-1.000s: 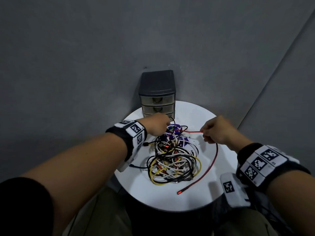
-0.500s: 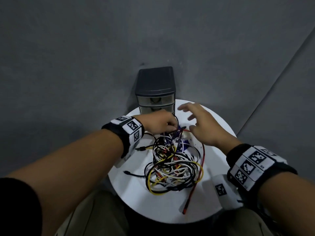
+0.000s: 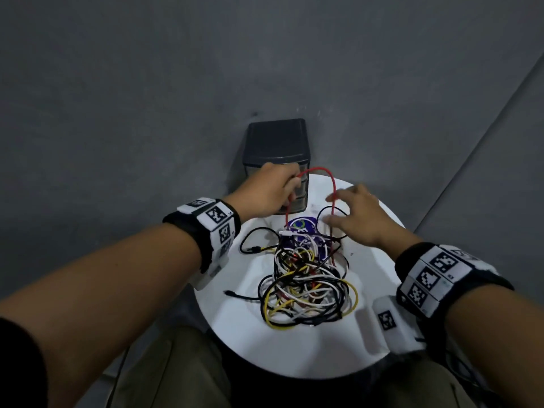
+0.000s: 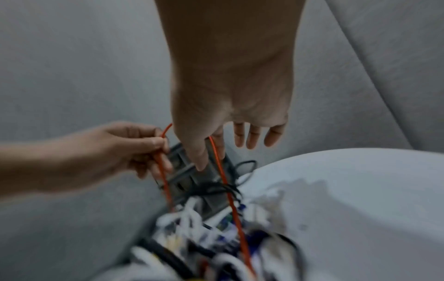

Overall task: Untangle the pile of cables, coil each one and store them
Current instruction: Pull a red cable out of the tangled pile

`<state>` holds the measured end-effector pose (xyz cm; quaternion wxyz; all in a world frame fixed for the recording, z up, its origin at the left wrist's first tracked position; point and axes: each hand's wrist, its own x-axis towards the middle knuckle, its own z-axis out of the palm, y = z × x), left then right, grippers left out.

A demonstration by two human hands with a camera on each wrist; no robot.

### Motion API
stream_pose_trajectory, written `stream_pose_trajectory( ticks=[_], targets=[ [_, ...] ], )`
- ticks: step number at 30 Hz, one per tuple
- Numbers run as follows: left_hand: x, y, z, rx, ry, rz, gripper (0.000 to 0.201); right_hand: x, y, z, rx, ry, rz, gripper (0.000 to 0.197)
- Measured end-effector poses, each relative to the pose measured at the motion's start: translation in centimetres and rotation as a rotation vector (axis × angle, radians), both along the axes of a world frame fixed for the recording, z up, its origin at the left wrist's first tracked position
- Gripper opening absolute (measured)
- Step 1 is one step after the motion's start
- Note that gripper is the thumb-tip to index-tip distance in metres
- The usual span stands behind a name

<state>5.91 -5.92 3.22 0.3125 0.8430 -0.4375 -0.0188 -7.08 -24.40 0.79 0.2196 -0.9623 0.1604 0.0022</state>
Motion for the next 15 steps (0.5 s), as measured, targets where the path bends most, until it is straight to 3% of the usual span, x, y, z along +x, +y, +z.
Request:
stream_pose_trajectory(
  ticks=[2,4,10,12,15],
  targets=[
    [-0.8,-0.5,0.3,-0.026,-0.059,-0.039,0.019,0.8,0.1,0.8,0.060,-0.035,0.021,0.015],
    [-0.9,-0.6,0.5,-0.067,-0.076,-0.003,0.018,1.2,0.3,1.6,0.142,0.000,0.040,0.021],
    [-1.0,-1.1,1.2,-0.094,0.067,0.103,0.022,0.9,2.1,5.6,0.784,-0.296,-0.084,0.023],
    [-1.1,-1.6,1.3,-0.102,0.047,0.139,0.023,0.5,2.4,6.1,0.853,-0.198,-0.051,0.016],
    [-1.0,-1.9,1.3,-0.131,0.053,0.212,0.024,-0.5,1.6,5.3,0.741,0.015,0.027,0.012]
  ],
)
